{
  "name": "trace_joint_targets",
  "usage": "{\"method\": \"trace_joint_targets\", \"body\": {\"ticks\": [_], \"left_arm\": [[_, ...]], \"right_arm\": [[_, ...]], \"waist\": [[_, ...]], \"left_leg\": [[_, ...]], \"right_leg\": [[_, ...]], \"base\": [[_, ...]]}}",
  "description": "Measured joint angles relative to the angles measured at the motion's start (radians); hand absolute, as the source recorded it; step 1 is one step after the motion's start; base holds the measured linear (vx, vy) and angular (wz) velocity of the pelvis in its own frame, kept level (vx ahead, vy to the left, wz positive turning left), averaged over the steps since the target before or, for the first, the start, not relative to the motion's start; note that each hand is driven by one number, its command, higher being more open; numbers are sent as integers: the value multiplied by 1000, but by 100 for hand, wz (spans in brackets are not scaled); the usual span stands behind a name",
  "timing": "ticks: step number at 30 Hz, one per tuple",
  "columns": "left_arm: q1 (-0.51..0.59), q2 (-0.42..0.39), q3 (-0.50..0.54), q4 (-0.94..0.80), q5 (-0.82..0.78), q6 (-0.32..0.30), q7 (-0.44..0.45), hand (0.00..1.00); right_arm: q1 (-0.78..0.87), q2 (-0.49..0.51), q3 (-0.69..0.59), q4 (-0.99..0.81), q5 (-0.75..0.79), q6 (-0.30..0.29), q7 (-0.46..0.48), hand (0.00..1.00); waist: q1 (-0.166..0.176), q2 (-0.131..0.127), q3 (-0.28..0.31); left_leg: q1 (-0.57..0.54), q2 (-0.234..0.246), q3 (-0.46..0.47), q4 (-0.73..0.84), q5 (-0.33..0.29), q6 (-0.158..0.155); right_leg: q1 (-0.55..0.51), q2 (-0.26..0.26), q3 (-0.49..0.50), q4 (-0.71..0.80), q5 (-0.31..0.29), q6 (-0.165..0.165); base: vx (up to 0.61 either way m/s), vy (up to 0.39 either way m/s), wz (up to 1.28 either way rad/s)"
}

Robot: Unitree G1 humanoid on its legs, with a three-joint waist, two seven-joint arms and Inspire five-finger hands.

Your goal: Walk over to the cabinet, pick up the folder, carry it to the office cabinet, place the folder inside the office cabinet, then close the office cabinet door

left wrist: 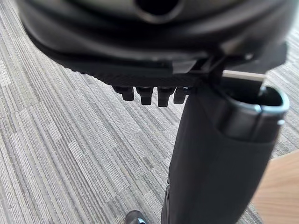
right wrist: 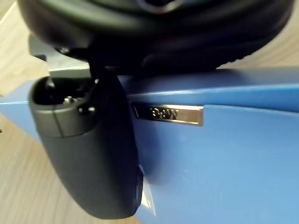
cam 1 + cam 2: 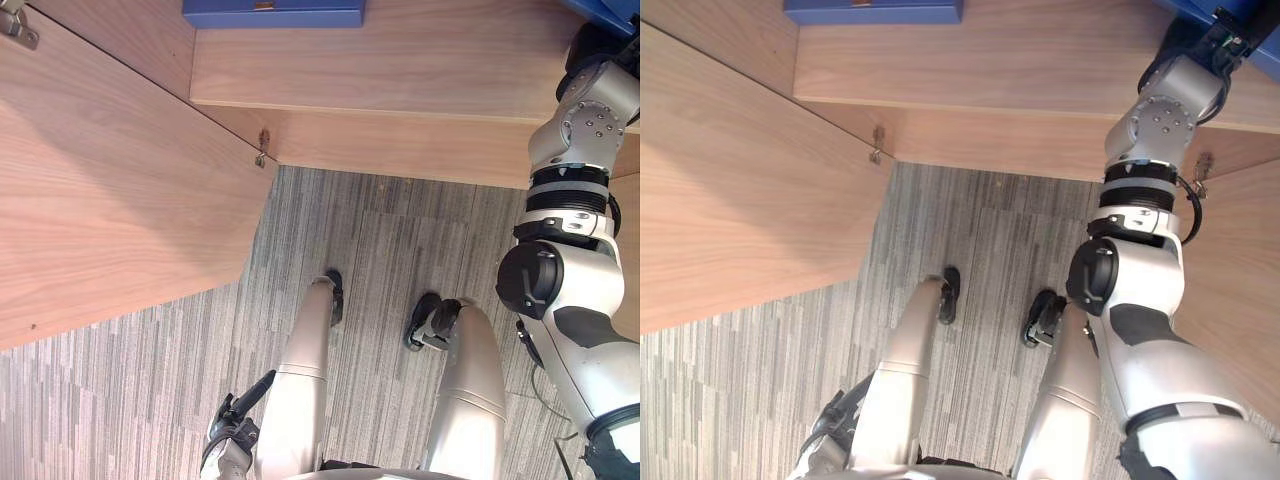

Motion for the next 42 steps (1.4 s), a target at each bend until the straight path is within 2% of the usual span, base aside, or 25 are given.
{"method": "trace_joint_targets", "body": {"ticks": [5,8,10,14,19,26,30,35,39,42], "left_arm": [[1,0,10,-1,0,-1,1,100],[3,7,20,-1,1,-17,1,100],[3,10,21,-1,1,-24,0,100],[2,10,22,-3,1,-36,-6,100],[2,11,22,-20,1,-38,-11,100],[2,21,35,-23,1,-43,-26,100],[2,44,40,-23,4,-44,-51,100],[2,74,41,-36,29,-44,-82,100],[2,88,41,-39,34,-44,-104,100],[2,90,41,-39,43,-44,-121,100]], "right_arm": [[10,-7,9,-1,-16,15,-9,100],[10,-61,77,10,-135,96,-5,100],[9,-116,171,46,-221,162,7,100],[-9,-157,356,122,-338,280,69,100],[-36,-166,523,226,-402,372,131,100],[-77,-174,688,289,-567,453,239,100],[-82,-211,819,317,-750,510,354,100],[-81,-209,871,348,-753,531,423,100],[-80,-212,918,356,-833,534,477,100],[-79,-224,956,353,-869,532,521,100]], "waist": [[-1,-2,1],[-6,-11,7],[-13,-17,11],[-39,-29,17],[-40,-34,19],[-45,-45,22],[-50,-51,22],[-51,-63,18],[-53,-65,16],[-50,-68,16]], "left_leg": [[48,1,-17,-44,6,-9],[52,0,-20,-55,8,-10],[52,1,-22,-59,8,-11],[53,9,-22,-60,8,-11],[67,19,-25,-73,12,-18],[76,40,-17,-88,17,-20],[101,52,-10,-99,19,-18],[125,58,-8,-111,22,-22],[136,66,-4,-116,22,-22],[148,75,5,-136,25,-16]], "right_leg": [[62,3,-28,-46,0,0],[68,3,-34,-55,0,0],[70,3,-38,-58,0,0],[71,11,-40,-62,1,0],[85,22,-46,-77,5,-6],[89,44,-43,-106,27,-6],[111,57,-40,-123,35,-8],[132,63,-41,-132,35,-8],[142,70,-41,-144,42,-5],[153,78,-40,-173,57,-18]], "base": [[63,-21,7],[36,7,3],[0,0,0],[4,6,-3],[0,2,-1],[-6,27,-10],[-9,27,-10],[-1,2,-1],[0,32,-7],[8,50,-11]]}}
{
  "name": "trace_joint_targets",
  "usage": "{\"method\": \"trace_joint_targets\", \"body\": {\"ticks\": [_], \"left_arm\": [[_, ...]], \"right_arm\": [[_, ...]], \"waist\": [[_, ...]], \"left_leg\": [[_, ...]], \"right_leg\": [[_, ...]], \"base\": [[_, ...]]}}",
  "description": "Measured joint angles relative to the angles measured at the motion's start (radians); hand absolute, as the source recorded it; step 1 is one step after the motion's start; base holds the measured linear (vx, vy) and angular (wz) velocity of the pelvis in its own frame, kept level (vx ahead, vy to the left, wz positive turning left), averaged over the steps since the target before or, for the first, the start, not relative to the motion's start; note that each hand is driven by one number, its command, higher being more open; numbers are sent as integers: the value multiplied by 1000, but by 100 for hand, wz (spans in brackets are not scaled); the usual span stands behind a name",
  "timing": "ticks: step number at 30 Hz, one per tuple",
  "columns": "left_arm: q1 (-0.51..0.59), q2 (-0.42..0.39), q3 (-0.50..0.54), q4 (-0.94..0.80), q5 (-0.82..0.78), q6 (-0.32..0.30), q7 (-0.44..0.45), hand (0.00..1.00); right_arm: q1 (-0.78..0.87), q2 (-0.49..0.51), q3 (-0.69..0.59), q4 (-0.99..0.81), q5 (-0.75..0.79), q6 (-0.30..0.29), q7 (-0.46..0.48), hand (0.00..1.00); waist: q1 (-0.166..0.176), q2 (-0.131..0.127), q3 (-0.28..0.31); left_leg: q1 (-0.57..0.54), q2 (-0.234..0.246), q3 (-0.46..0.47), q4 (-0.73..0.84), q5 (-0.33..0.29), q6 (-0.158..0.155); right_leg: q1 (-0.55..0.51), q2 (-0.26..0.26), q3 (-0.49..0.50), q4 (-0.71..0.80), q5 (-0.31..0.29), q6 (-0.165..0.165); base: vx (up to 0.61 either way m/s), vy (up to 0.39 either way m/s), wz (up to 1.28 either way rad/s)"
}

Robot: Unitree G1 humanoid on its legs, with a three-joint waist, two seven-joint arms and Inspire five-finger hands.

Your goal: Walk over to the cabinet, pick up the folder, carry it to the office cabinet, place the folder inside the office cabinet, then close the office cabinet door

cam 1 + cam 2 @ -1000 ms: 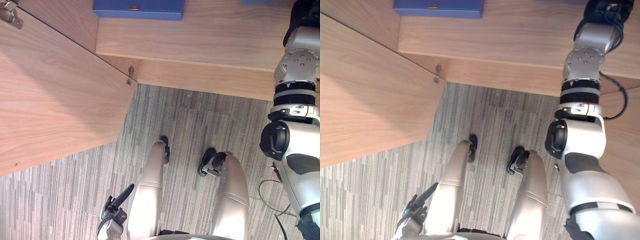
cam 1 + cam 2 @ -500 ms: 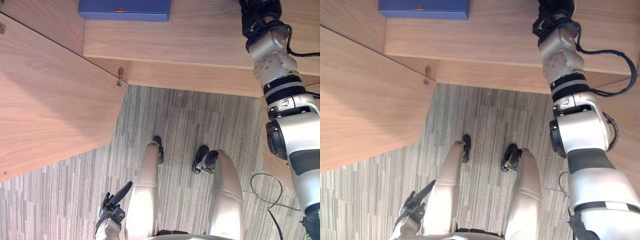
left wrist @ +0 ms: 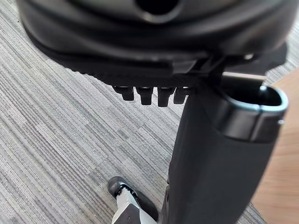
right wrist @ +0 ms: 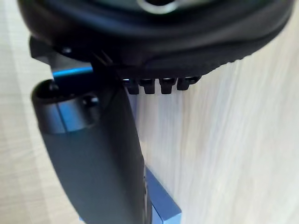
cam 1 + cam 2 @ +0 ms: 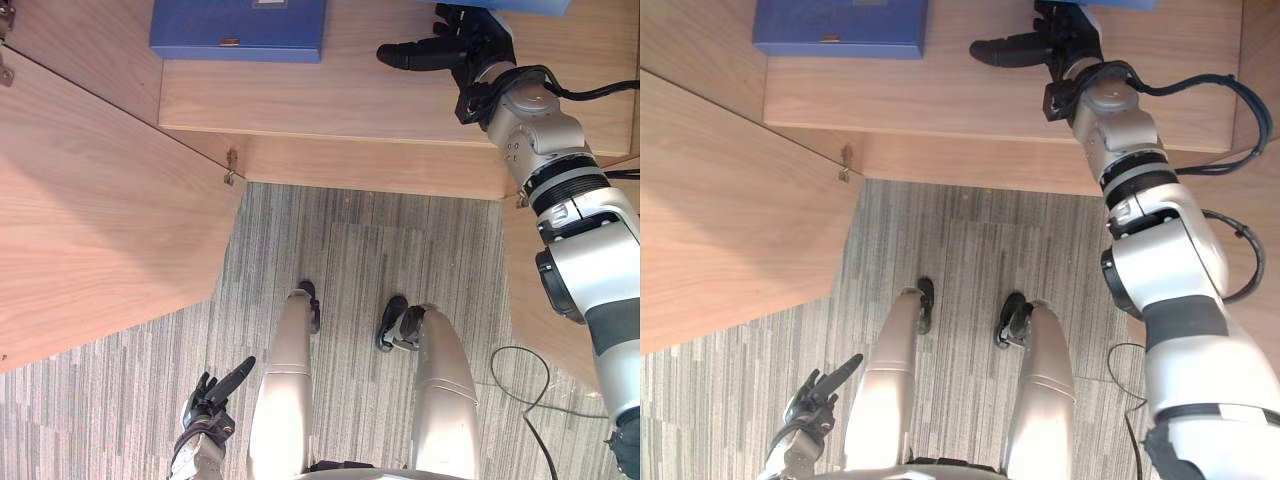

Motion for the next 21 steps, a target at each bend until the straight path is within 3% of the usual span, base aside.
{"method": "trace_joint_targets", "body": {"ticks": [8,13,16,21], "left_arm": [[7,9,-1,6,16,-11,-17,100],[12,9,-9,21,25,-23,-22,100],[21,9,-9,21,26,-27,-22,100],[39,28,-5,21,26,-49,-22,100]], "right_arm": [[37,-58,87,-56,-155,7,83,100],[224,-179,232,-457,-405,-11,88,100],[269,-207,302,-562,-549,-46,133,100],[289,-221,341,-622,-657,-48,173,100]], "waist": [[9,-34,-15],[2,-62,-28],[-8,-69,-30],[-5,-93,-39]], "left_leg": [[26,3,8,-35,5,8],[40,6,26,-68,7,14],[62,13,34,-85,7,17],[76,15,43,-96,3,23]], "right_leg": [[32,4,-4,-50,16,2],[41,7,2,-87,28,6],[63,14,2,-113,36,11],[75,15,5,-127,37,13]], "base": [[35,56,-1],[36,51,-4],[48,47,-9],[16,15,-2]]}}
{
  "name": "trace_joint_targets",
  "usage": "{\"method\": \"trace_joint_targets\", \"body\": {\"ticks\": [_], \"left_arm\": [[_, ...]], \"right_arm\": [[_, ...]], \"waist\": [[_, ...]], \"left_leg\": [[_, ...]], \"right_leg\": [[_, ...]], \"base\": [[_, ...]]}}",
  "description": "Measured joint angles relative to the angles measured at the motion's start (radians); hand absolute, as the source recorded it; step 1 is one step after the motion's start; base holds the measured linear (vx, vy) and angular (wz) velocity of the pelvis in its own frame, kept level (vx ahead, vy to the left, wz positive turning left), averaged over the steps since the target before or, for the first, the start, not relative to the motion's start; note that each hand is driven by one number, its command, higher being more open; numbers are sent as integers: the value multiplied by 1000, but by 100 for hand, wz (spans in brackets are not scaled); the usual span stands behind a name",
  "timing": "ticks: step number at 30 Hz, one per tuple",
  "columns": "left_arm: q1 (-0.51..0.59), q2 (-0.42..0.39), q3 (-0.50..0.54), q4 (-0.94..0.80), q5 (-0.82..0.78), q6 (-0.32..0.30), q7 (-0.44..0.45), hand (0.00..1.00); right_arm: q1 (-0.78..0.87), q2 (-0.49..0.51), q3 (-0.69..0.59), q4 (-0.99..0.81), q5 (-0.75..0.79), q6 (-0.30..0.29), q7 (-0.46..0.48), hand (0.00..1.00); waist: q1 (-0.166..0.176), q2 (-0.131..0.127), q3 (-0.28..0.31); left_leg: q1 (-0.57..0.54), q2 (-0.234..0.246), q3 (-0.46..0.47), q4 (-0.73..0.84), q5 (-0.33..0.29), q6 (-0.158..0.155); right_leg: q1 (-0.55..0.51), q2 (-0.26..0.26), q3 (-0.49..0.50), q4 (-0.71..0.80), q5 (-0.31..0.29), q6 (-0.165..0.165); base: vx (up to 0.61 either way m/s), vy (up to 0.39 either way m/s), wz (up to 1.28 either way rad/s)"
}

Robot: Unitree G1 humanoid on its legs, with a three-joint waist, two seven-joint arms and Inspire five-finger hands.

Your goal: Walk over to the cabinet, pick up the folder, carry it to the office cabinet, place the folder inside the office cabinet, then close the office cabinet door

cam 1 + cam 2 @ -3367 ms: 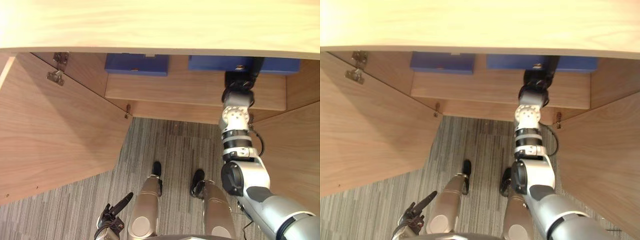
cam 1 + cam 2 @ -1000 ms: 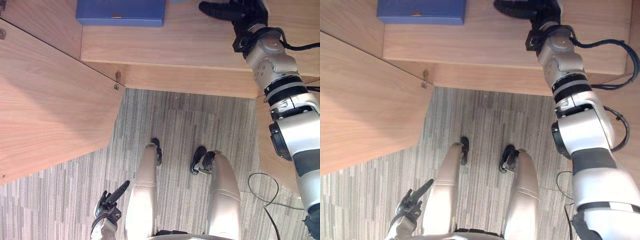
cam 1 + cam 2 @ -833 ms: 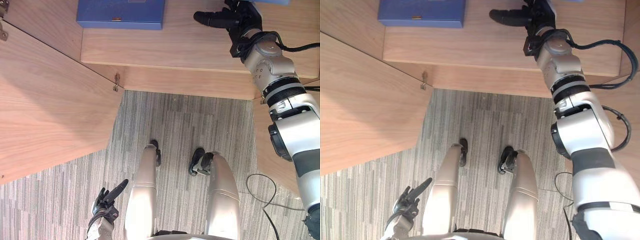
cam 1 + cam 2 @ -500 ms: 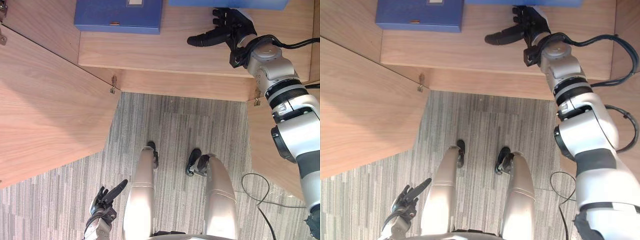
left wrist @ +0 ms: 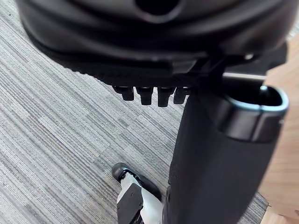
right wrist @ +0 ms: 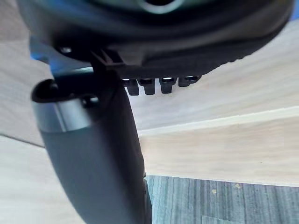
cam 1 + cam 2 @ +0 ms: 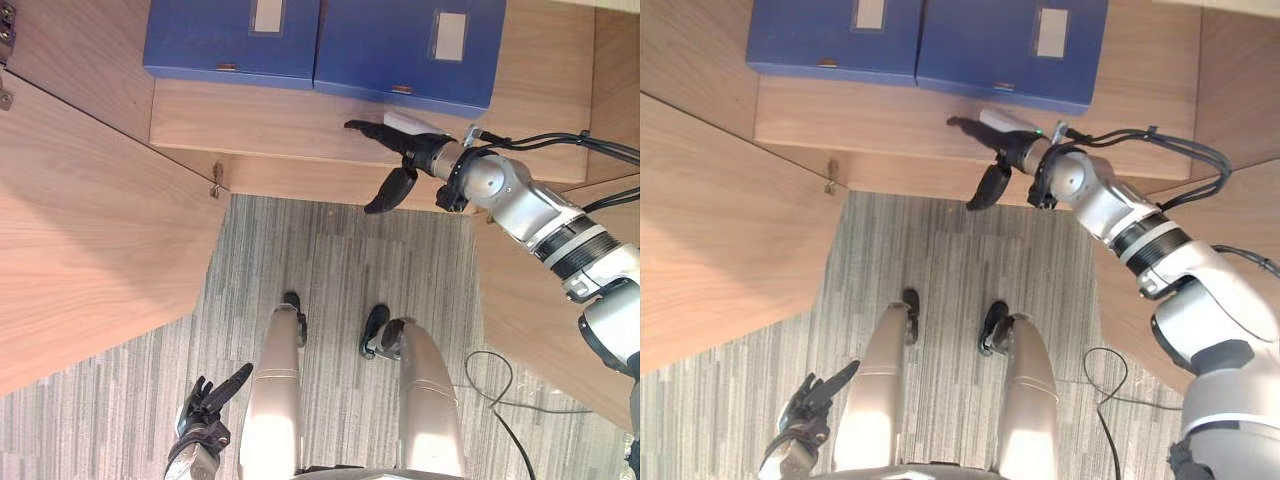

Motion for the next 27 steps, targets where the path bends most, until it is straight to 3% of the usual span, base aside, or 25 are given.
{"method": "trace_joint_targets", "body": {"ticks": [7,15,20,22,25,27], "left_arm": [[1,0,3,-1,1,-1,1,100],[1,-15,13,0,1,-2,20,100],[5,-37,12,2,1,-1,35,100],[2,-39,8,1,2,-7,43,100],[-18,-33,-39,18,15,-11,53,100],[-22,-19,-69,47,40,-14,56,100]], "right_arm": [[91,13,-1,-160,-128,4,19,100],[167,103,-62,-173,-167,7,37,100],[296,238,66,-133,-172,6,85,100],[364,338,119,-23,-171,4,111,100],[468,442,110,142,-181,4,106,100],[557,521,57,256,-205,3,97,100]], "waist": [[5,-1,-1],[13,-2,-1],[26,-18,-10],[30,-27,-16],[33,-37,-22],[40,-57,-55]], "left_leg": [[0,14,22,13,-11,13],[28,26,33,-9,-10,12],[176,67,78,-150,23,12],[276,81,93,-233,45,14],[419,76,100,-369,93,15],[502,65,105,-453,126,23]], "right_leg": [[-1,9,13,-8,5,9],[23,20,12,-39,20,11],[162,73,12,-233,110,20],[265,107,20,-362,165,21],[419,135,23,-540,241,26],[497,148,54,-652,290,30]], "base": [[1,33,-9],[-4,4,-4],[52,50,-34],[78,49,-37],[81,34,-15],[117,61,-36]]}}
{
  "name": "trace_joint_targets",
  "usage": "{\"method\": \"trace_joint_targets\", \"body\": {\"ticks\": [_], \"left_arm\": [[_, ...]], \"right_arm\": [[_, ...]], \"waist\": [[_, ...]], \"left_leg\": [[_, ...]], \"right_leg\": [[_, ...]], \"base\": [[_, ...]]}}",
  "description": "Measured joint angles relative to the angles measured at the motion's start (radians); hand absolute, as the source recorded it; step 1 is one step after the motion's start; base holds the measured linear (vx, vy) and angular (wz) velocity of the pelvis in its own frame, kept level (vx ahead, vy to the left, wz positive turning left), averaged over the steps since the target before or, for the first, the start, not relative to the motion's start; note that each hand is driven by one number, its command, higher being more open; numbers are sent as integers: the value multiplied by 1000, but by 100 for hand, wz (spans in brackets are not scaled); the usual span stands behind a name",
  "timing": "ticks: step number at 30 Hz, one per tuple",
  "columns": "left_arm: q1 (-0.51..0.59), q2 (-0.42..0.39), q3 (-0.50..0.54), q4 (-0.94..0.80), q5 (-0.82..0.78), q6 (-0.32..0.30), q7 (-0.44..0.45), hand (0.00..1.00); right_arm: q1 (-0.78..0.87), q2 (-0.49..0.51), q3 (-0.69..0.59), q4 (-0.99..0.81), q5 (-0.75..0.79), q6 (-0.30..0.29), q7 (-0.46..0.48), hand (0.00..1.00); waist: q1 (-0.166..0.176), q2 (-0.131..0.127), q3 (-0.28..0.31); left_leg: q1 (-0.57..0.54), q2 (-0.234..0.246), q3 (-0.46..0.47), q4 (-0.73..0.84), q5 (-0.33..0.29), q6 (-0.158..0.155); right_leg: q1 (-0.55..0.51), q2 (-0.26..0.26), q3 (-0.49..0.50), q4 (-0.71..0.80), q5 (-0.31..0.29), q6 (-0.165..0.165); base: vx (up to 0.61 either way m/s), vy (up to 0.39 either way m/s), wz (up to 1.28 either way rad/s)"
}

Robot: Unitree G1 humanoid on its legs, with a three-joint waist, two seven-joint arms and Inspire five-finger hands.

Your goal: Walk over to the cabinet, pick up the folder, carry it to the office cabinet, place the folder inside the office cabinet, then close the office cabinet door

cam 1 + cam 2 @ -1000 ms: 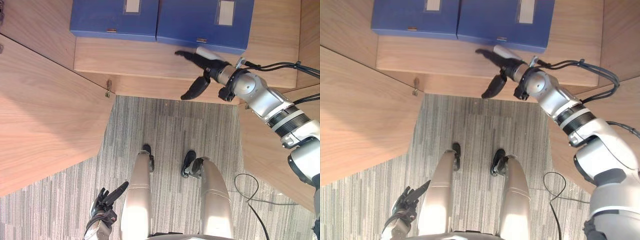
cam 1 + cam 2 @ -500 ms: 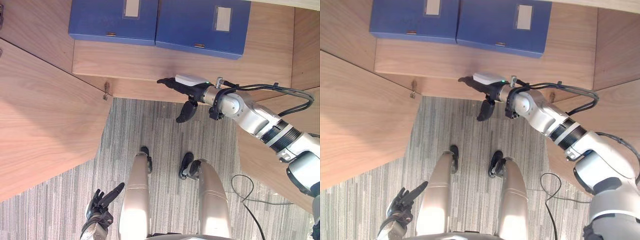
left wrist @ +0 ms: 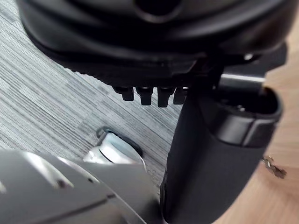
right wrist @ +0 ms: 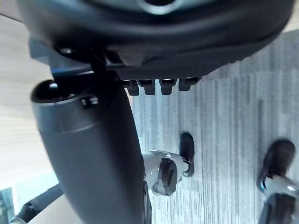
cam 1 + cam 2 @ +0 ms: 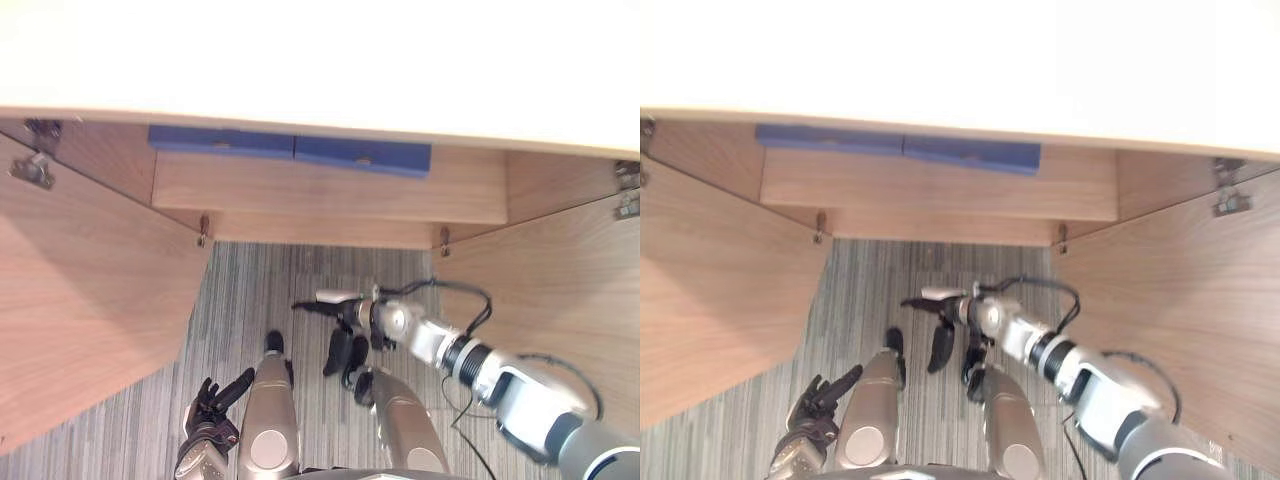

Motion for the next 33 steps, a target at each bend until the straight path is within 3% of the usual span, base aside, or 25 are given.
{"method": "trace_joint_targets", "body": {"ticks": [2,4,5,7,10,13,16,17,18,21,22,23,25,26,27,28,29,30,31,33], "left_arm": [[-13,11,-15,33,29,1,8,100],[-23,-4,-42,50,41,-2,12,100],[-25,-7,-44,50,44,-2,12,100],[-56,-49,-70,74,84,-2,20,100],[-67,-79,-77,111,140,-2,49,100],[-66,-82,-88,151,184,-2,68,100],[-74,-86,-131,167,216,-3,69,100],[-77,-89,-142,172,222,-4,66,100],[-80,-99,-156,172,228,-5,61,100],[-75,-110,-154,176,228,-4,55,100],[-74,-109,-153,177,228,-4,55,100],[-70,-101,-147,179,229,-4,53,100],[-69,-99,-145,197,230,-2,48,100],[-67,-107,-152,211,233,0,30,100],[-65,-122,-158,206,232,-2,26,100],[-66,-117,-165,208,233,-4,23,100],[-65,-98,-171,213,233,2,22,100],[-70,-74,-176,232,233,8,17,100],[-65,-67,-185,263,233,9,13,100],[-55,-58,-196,266,233,11,7,100]], "right_arm": [[89,84,-129,151,2,-20,-34,100],[165,173,-378,376,8,-22,-97,100],[172,178,-408,395,13,-21,-107,100],[272,198,-734,521,189,-18,-227,100],[397,210,-949,520,442,-43,-376,100],[504,234,-1033,501,551,-58,-451,100],[528,238,-1040,487,592,-58,-456,100],[533,239,-1041,481,592,-57,-456,100],[546,241,-1049,463,591,-53,-454,100],[577,244,-1130,446,589,-66,-456,100],[588,244,-1148,442,590,-68,-456,100],[619,252,-1198,441,590,-66,-454,100],[636,251,-1230,443,589,-64,-453,100],[644,245,-1280,454,586,-41,-454,100],[638,227,-1323,457,581,-31,-451,100],[636,227,-1348,460,581,-31,-453,100],[637,228,-1377,477,580,-34,-456,100],[627,228,-1392,492,569,-28,-458,100],[638,220,-1394,495,566,-28,-457,100],[626,217,-1393,513,553,-26,-456,100]], "waist": [[-3,-2,-36],[-22,12,-81],[-24,14,-86],[-43,52,-128],[-61,75,-160],[-78,69,-210],[-88,49,-228],[-89,46,-232],[-90,44,-237],[-89,48,-250],[-89,44,-253],[-90,20,-268],[-105,27,-275],[-74,72,-298],[-65,98,-297],[-76,86,-299],[-84,59,-307],[-84,52,-302],[-90,80,-320],[-85,97,-330]], "left_leg": [[71,-15,20,-77,23,1],[141,-43,43,-168,54,12],[146,-46,46,-176,58,12],[214,-77,62,-261,81,21],[295,-88,125,-301,83,22],[370,-91,211,-325,80,19],[407,-82,299,-313,70,20],[410,-78,313,-308,68,24],[412,-72,341,-302,67,29],[452,-40,419,-297,69,24],[464,-36,431,-295,68,18],[485,-31,465,-265,56,-6],[489,-35,443,-282,42,-15],[484,-70,404,-341,31,1],[486,-69,403,-378,64,40],[488,-79,421,-379,71,37],[497,-103,440,-378,72,21],[527,-101,478,-372,72,-3],[522,-76,485,-379,73,-3],[527,-49,485,-381,79,5]], "right_leg": [[61,6,29,-89,45,9],[103,-7,65,-159,85,22],[105,-9,68,-163,89,25],[134,-22,97,-201,117,39],[165,-33,149,-201,129,48],[185,-23,223,-201,141,50],[182,-7,279,-202,164,43],[178,-13,268,-201,147,33],[162,-59,117,-156,123,-3],[162,-180,-210,-38,83,-59],[165,-203,-256,2,70,-68],[169,-229,-323,48,56,-30],[182,-179,-315,-7,78,-43],[221,-130,-382,-150,87,-25],[202,-185,-483,1,23,-62],[201,-253,-524,111,-15,-75],[229,-335,-568,167,-57,-49],[236,-330,-574,152,-57,12],[251,-255,-553,71,-22,9],[250,-187,-509,-10,16,-8]], "base": [[76,68,-42],[15,103,-36],[1,121,-30],[-16,91,-30],[-36,110,-54],[-80,64,-79],[-150,2,-86],[-200,-14,-68],[-204,19,-62],[-113,-5,-73],[-19,-117,-93],[10,-133,-67],[-3,-97,-71],[-63,75,-115],[-61,136,-115],[-2,97,-66],[91,-27,-70],[116,-85,-87],[102,-92,-91],[63,-90,-86]]}}
